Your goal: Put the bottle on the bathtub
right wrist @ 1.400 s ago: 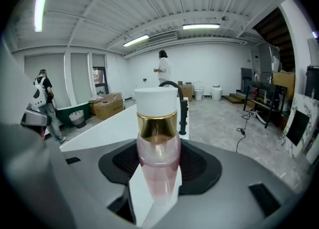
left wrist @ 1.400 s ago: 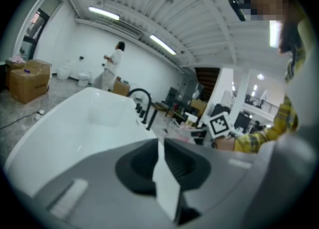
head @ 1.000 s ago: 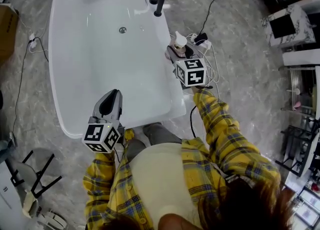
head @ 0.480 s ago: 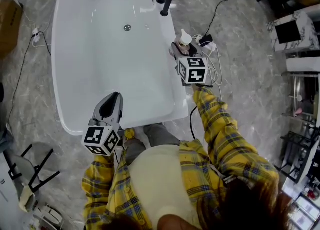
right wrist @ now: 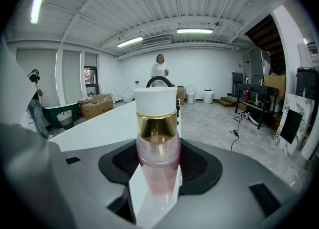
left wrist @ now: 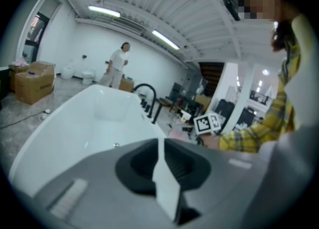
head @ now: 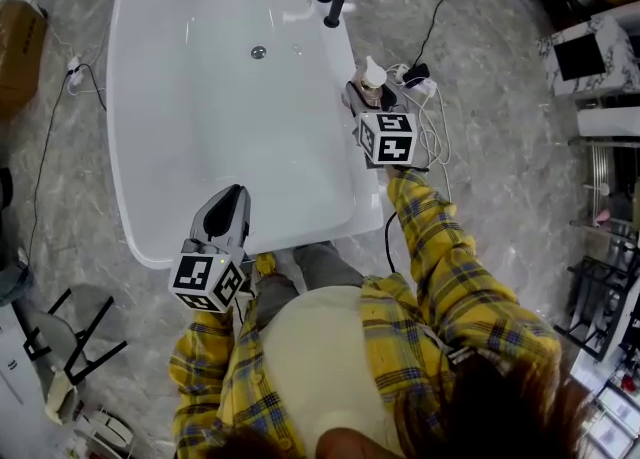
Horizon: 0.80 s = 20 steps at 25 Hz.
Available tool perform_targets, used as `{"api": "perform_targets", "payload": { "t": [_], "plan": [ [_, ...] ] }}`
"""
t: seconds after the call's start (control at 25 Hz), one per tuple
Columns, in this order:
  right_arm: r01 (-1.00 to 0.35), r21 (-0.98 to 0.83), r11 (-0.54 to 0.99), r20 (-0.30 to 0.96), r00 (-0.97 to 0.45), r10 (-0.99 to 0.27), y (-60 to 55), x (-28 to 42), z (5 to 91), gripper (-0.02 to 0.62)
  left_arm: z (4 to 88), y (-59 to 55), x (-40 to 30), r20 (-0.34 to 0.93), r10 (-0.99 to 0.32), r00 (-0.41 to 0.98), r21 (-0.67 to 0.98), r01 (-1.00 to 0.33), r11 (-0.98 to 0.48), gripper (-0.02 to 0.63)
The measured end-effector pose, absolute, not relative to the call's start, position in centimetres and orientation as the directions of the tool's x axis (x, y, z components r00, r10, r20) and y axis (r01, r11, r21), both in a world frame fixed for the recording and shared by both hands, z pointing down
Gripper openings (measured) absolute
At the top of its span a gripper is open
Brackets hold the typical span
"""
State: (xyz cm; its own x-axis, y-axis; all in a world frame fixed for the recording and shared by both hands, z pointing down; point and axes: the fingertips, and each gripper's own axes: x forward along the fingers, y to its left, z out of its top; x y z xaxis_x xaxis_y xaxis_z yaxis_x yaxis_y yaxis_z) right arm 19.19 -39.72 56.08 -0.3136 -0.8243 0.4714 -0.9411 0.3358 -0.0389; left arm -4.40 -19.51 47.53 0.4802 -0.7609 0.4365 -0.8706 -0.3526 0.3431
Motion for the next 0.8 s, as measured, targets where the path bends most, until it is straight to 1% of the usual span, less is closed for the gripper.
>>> {"api": "perform_targets", "payload": {
  "t": [0.44,0.8],
  "plan": [
    [-0.941,0.008,0.337,0.528,-0.283,-0.801,-39.6,19.3,56.7,0.227,46.8,-18.8,-5.1,0.408,-0.773,0.486,0.337,-0.867,-0.367,0.037],
    [-0.955,0.017,0.296,0.516,-0.245,-0.821,-38.1,20.0,55.0,0.227,45.7,-18.6,-6.0,0.363,-0.781,0.509,0.337,-0.853,-0.4,0.037]
  ]
}}
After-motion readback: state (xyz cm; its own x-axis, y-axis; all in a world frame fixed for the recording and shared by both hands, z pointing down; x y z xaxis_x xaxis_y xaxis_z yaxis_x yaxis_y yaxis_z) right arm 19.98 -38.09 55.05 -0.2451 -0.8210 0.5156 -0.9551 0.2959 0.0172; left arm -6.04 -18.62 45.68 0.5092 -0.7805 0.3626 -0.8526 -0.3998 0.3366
